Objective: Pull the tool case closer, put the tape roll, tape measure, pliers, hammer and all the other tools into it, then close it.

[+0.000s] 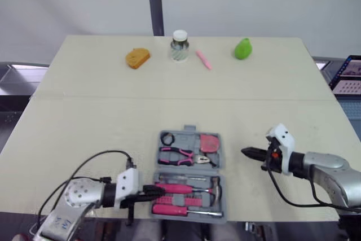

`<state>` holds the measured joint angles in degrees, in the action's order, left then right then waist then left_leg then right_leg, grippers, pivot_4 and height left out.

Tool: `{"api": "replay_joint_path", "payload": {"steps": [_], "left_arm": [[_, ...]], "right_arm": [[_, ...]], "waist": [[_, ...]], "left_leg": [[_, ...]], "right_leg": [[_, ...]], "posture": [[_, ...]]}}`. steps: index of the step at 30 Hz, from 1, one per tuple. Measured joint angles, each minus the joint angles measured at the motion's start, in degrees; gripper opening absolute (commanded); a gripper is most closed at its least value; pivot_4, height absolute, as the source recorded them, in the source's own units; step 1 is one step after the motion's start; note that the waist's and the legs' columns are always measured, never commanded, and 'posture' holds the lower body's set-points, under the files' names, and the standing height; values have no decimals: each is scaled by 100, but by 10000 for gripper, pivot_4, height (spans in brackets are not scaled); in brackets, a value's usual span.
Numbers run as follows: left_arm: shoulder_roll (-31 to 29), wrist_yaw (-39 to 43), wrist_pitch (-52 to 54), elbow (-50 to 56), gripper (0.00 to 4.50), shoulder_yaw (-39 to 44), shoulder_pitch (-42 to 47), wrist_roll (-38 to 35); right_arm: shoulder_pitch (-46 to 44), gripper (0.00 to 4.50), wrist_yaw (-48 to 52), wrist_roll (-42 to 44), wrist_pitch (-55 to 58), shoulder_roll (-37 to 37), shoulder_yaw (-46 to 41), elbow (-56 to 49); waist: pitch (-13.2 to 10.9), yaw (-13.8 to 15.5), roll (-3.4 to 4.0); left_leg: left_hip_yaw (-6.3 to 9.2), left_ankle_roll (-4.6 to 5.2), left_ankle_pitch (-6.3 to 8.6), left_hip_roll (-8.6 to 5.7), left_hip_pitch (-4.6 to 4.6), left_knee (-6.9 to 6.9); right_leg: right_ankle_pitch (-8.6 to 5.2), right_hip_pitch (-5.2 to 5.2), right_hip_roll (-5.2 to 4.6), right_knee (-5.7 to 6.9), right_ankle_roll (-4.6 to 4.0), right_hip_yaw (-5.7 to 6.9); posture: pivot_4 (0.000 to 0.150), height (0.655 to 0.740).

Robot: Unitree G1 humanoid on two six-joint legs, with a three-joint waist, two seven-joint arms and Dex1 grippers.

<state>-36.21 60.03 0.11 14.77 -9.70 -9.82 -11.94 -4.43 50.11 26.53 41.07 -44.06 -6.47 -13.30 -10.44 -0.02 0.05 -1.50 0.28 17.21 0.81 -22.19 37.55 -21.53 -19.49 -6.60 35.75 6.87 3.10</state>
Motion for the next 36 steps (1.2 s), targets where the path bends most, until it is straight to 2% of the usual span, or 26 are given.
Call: {"api": "replay_joint_path", "payload": {"steps": [4,8,9,10,16,17,18,27,36], "left_arm": [[410,-117,-873,-969,0,-415,218,485],[580,-169,-1500,-1402,0,-497,316,575],[620,-176,-1632,-1519,0,-511,339,578],[638,-183,-1718,-1579,0,-529,366,586],[707,-280,-2037,-1825,0,-626,437,643],[709,-295,-2046,-1832,0,-639,437,643],[709,-303,-2057,-1839,0,-647,432,643],[696,-365,-2064,-1818,0,-670,343,639],[636,-415,-2077,-1782,0,-660,240,607]], "right_arm": [[-177,199,-1,16,18,164,0,187],[-240,199,0,55,74,172,0,238],[-286,5282,0,86,152,188,0,257],[-325,7236,0,132,205,202,0,270],[-785,36297,-60,665,1316,349,-13,589],[-842,42319,-85,736,1466,413,-13,639],[-909,44728,-113,786,1582,482,-13,720],[-1847,44728,-614,635,1791,1237,136,1961],[-2237,44728,-570,573,1754,1567,156,2616]], "waist": [[0,1,0],[5,19,8],[6,26,11],[8,34,13],[16,61,26],[17,68,29],[18,72,30],[25,58,41],[39,-25,51]], "left_leg": [[-1,4,2,0,1,4],[-2,9,5,-4,2,15],[-1,11,6,-4,2,19],[0,12,6,-4,2,22],[2,17,10,-4,3,25],[1,17,10,-5,3,26],[0,18,10,-6,3,27],[-2,20,12,-8,3,27],[-4,22,13,-4,6,26]], "right_leg": [[0,-4,-2,11,1,4],[2,2,-8,12,4,5],[4,5,-9,11,7,5],[4,6,-10,11,7,5],[5,9,-23,11,9,4],[5,9,-25,10,9,4],[5,9,-27,10,9,4],[5,7,-28,13,9,7],[5,6,-26,17,9,6]], "posture": [[1500,7159],[1500,7159],[1500,7159],[1500,7159],[1500,7159],[1500,7159],[1500,7159],[1500,7159],[1500,7159]]}}
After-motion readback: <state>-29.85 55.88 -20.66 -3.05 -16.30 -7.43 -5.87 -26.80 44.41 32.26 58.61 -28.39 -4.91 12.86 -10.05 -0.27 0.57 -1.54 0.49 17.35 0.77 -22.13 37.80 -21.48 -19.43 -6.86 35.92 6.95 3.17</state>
